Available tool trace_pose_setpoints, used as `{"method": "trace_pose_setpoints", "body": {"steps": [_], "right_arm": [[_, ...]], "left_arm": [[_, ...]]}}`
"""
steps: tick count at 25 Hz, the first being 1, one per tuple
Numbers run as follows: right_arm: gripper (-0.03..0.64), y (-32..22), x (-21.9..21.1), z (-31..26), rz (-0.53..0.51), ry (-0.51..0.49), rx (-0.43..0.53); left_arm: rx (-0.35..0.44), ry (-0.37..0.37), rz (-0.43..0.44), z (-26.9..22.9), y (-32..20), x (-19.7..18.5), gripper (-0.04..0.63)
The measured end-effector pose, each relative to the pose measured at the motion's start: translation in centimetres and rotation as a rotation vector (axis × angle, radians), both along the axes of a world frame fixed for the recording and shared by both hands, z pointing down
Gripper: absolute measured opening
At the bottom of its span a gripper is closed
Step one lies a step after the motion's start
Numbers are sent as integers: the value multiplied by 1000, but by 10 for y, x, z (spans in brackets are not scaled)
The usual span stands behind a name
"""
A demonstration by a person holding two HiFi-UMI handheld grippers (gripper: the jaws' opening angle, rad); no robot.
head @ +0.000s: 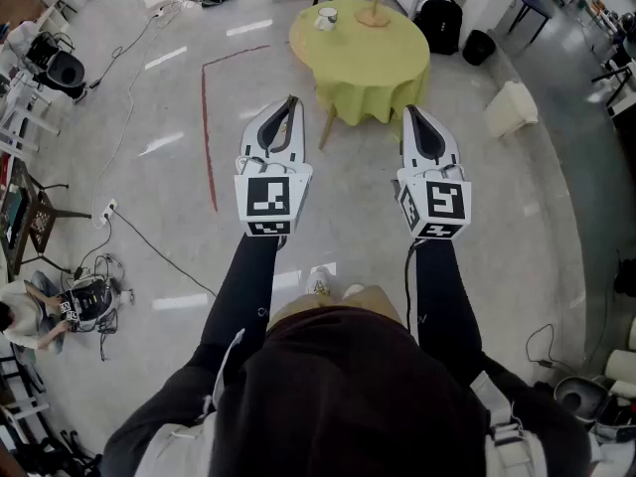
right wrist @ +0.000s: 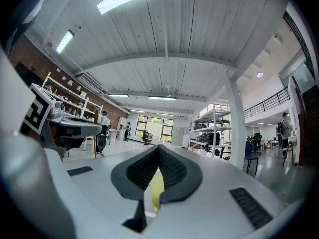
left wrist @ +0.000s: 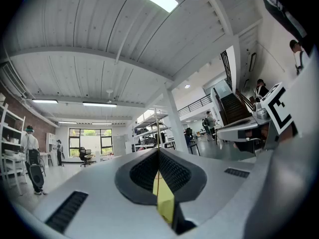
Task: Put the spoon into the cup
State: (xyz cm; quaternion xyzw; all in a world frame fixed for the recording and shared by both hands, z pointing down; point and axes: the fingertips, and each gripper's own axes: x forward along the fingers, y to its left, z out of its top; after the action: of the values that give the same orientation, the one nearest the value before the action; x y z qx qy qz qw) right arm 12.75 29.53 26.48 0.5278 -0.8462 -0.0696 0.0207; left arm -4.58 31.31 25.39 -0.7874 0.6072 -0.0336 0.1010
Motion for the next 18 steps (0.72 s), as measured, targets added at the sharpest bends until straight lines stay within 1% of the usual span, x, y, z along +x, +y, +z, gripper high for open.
{"method": "trace_pose_setpoints", "body": {"steps": [11, 18], "right_arm": [[28, -11, -12, 0, -15, -15, 12], [28, -15, -20, 2, 13, -19, 13]], "left_arm": [[1, 6, 21, 1, -16, -2, 17], [-4, 6, 39, 5, -21, -14, 17]]}}
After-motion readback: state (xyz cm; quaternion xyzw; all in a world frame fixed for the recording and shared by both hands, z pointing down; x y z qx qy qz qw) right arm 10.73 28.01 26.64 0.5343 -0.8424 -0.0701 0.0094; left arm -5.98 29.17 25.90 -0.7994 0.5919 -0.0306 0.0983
